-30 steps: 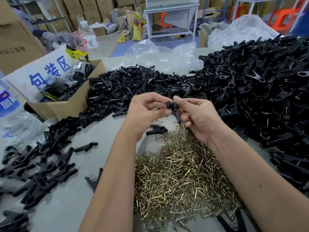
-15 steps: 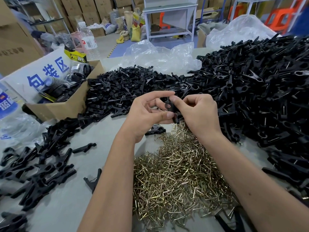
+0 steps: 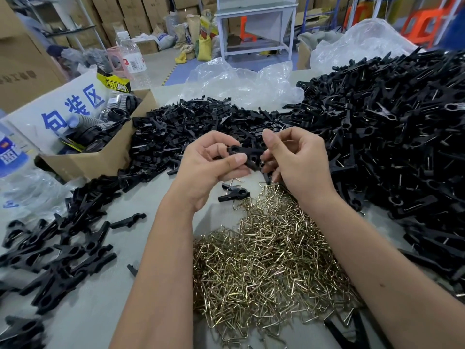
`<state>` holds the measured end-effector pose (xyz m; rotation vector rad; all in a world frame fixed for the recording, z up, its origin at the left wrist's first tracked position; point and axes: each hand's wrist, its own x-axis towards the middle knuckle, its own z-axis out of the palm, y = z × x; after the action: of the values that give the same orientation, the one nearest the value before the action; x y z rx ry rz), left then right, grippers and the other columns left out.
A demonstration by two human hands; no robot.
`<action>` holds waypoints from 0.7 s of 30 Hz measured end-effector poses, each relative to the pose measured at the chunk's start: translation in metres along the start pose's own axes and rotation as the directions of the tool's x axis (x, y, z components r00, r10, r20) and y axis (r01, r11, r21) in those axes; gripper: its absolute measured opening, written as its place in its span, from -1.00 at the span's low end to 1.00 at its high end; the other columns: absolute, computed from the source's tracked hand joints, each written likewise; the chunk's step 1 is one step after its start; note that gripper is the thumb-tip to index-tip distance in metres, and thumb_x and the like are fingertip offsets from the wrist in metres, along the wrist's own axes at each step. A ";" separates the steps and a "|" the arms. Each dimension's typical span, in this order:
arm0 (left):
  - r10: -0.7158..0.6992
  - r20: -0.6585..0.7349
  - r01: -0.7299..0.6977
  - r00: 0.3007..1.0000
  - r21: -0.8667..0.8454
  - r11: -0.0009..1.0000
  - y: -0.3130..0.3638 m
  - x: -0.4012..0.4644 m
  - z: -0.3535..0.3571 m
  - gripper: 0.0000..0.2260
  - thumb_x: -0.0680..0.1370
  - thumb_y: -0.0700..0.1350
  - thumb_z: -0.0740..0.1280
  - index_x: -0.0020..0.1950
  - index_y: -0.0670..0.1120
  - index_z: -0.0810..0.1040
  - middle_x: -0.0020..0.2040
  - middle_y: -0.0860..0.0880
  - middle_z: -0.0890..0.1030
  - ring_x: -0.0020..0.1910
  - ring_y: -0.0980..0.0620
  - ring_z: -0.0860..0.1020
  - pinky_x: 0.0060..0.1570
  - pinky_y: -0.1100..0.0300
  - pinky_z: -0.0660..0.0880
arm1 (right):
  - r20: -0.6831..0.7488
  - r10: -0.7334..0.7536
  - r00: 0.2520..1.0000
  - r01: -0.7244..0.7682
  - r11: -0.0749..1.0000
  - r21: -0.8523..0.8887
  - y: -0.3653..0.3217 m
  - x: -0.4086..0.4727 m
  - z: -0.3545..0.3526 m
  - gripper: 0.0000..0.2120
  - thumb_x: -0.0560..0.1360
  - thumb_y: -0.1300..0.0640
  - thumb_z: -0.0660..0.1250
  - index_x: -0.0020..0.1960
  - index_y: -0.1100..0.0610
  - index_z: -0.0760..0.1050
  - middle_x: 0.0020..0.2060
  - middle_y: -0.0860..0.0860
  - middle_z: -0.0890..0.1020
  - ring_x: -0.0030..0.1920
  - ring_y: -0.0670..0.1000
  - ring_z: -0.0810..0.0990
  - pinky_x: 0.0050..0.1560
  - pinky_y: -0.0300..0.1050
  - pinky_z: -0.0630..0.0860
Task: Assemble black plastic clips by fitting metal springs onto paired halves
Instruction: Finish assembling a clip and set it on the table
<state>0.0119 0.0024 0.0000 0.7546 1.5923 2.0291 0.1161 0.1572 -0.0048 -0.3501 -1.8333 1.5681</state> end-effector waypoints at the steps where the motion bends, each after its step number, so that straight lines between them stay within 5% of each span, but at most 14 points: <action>1: 0.006 -0.050 -0.007 0.999 -0.019 1.000 0.001 0.000 -0.004 -0.77 0.36 -0.28 0.55 -0.04 -0.13 0.65 -0.20 -0.22 0.61 -0.17 -0.18 0.74 -0.20 0.14 0.68 | 0.022 -0.033 0.999 0.035 0.997 -0.076 0.000 0.001 -0.001 -0.71 0.58 -0.05 0.46 -0.11 0.17 0.57 -0.33 0.08 0.69 -0.39 0.05 0.68 -0.45 -0.09 0.54; 4: 0.019 -0.201 -0.037 0.979 -0.086 0.996 0.001 0.001 -0.016 -0.75 0.34 -0.30 0.55 -0.04 -0.17 0.59 -0.23 -0.15 0.63 -0.17 -0.16 0.74 -0.19 0.15 0.68 | 0.329 -0.118 0.937 0.244 0.895 -0.374 0.000 -0.002 -0.004 -0.81 0.55 -0.01 0.48 -0.19 0.06 0.63 -0.38 -0.07 0.63 -0.43 -0.20 0.54 -0.40 -0.36 0.43; 7: 0.018 -0.313 -0.038 0.950 -0.059 0.998 -0.001 0.001 -0.021 -0.77 0.37 -0.31 0.56 -0.08 -0.18 0.57 -0.20 -0.16 0.60 -0.20 -0.12 0.73 -0.17 0.18 0.67 | 0.658 0.014 0.753 0.402 0.782 -0.476 0.000 -0.008 0.001 -0.90 0.44 -0.03 0.59 -0.11 -0.04 0.71 -0.27 -0.18 0.61 -0.31 -0.24 0.54 -0.26 -0.38 0.45; 9: 0.023 -0.365 -0.035 0.931 -0.028 0.999 -0.002 0.002 -0.022 -0.78 0.43 -0.37 0.54 -0.10 -0.18 0.55 -0.15 -0.21 0.61 -0.21 -0.11 0.73 -0.13 0.15 0.68 | 0.715 0.078 0.695 0.501 0.660 -0.560 0.004 -0.011 0.007 -0.84 0.44 -0.10 0.58 -0.02 -0.12 0.69 -0.16 -0.22 0.54 -0.18 -0.24 0.50 -0.10 -0.25 0.45; 15: 0.040 -0.385 -0.015 0.922 0.069 0.998 -0.004 0.002 -0.020 -0.70 0.39 -0.40 0.57 -0.14 -0.12 0.51 -0.25 -0.15 0.62 -0.25 -0.10 0.70 0.08 -0.17 0.58 | 0.730 0.156 0.665 0.555 0.551 -0.623 -0.002 -0.014 0.015 -0.85 0.59 -0.01 0.43 -0.12 -0.14 0.49 -0.14 -0.21 0.42 -0.08 -0.13 0.45 0.03 -0.11 0.48; 18: 0.038 -0.382 -0.007 0.924 0.080 0.997 -0.003 0.000 -0.019 -0.69 0.37 -0.39 0.58 -0.15 -0.12 0.50 -0.25 -0.16 0.62 -0.26 -0.08 0.69 0.05 -0.16 0.58 | 0.693 0.103 0.713 0.413 0.737 -0.535 -0.003 -0.017 0.017 -0.88 0.64 0.05 0.35 -0.08 -0.02 0.50 -0.15 -0.17 0.51 -0.19 -0.19 0.49 -0.10 -0.30 0.43; 21: 0.041 -0.365 -0.020 0.930 0.062 0.998 -0.001 -0.002 -0.020 -0.70 0.37 -0.40 0.57 -0.17 -0.13 0.51 -0.24 -0.18 0.60 -0.25 -0.08 0.70 -0.09 0.04 0.64 | 0.506 0.064 0.860 0.100 0.952 -0.290 -0.004 -0.012 0.010 -0.88 0.67 0.12 0.30 -0.03 0.08 0.53 -0.31 -0.08 0.57 -0.39 -0.14 0.45 -0.38 -0.27 0.42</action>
<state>-0.0005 -0.0133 -0.0046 0.4355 1.8553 2.2555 0.1189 0.1411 -0.0053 -0.0449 -2.4980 1.4489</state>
